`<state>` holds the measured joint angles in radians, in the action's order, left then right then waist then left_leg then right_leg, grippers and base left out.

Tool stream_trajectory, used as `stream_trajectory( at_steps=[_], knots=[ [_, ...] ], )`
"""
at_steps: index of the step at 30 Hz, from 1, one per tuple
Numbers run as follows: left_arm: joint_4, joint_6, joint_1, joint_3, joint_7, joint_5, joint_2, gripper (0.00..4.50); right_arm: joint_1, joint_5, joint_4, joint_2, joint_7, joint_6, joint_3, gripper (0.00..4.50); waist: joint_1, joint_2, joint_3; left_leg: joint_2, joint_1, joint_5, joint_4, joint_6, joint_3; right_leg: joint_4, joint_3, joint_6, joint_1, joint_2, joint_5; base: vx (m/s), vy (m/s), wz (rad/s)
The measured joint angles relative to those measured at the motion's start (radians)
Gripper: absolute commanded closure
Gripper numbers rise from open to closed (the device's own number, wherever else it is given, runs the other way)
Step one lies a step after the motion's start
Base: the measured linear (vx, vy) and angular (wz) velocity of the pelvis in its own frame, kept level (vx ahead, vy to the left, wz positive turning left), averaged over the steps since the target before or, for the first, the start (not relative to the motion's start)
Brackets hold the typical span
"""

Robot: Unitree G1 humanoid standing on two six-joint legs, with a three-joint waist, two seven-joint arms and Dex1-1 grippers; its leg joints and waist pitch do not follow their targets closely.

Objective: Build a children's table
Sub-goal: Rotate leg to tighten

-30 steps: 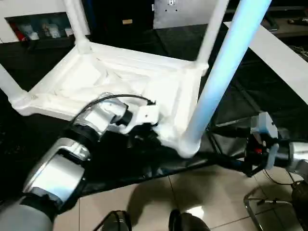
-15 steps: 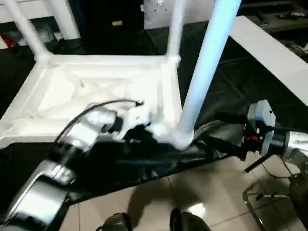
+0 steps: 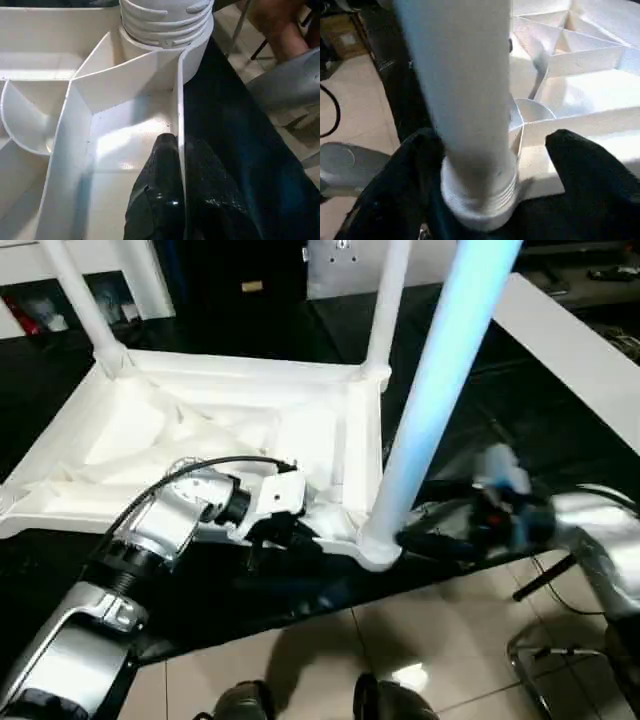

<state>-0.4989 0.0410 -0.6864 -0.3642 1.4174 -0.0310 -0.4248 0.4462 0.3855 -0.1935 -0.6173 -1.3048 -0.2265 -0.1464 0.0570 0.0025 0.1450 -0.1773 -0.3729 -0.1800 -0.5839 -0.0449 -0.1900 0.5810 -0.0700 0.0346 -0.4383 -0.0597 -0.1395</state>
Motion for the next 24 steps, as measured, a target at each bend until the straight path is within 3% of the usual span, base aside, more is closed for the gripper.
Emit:
stream_trajectory(
  at_steps=[5,10,16,24],
  knots=[
    [0.005,-0.002,-0.001,-0.004,0.007,0.000,-0.003,4.50,0.031,-0.009,-0.056,0.030,-0.036,0.016,-0.026,1.32,0.002,-0.002,0.001,0.000,0.000,0.000,0.001,0.000,0.000,-0.002,0.000,0.000,0.000,0.000,0.000,0.000,0.000,0.00],
    [0.005,-0.004,-0.005,-0.008,0.026,-0.002,-0.006,4.50,0.067,-0.023,-0.096,0.062,-0.102,0.008,-0.087,1.74,0.003,-0.006,0.004,0.000,0.000,0.000,0.003,0.000,0.000,-0.003,0.000,0.000,0.000,0.000,0.000,0.000,0.000,0.00],
    [0.005,0.000,-0.008,-0.008,0.041,-0.002,-0.013,4.50,0.089,-0.027,-0.122,0.065,-0.128,0.008,-0.095,2.27,0.005,-0.009,0.006,0.000,0.000,-0.001,0.004,-0.001,-0.001,-0.004,0.000,0.000,0.000,-0.001,0.000,0.000,0.000,0.00],
    [0.037,0.068,-0.008,-0.003,0.052,0.014,-0.028,4.50,0.094,-0.021,-0.102,0.068,-0.131,-0.031,-0.087,2.44,0.003,-0.010,0.008,0.001,0.001,-0.002,0.006,-0.003,-0.001,-0.005,0.001,0.000,0.000,-0.001,0.000,0.000,0.000,0.00]
  ],
)
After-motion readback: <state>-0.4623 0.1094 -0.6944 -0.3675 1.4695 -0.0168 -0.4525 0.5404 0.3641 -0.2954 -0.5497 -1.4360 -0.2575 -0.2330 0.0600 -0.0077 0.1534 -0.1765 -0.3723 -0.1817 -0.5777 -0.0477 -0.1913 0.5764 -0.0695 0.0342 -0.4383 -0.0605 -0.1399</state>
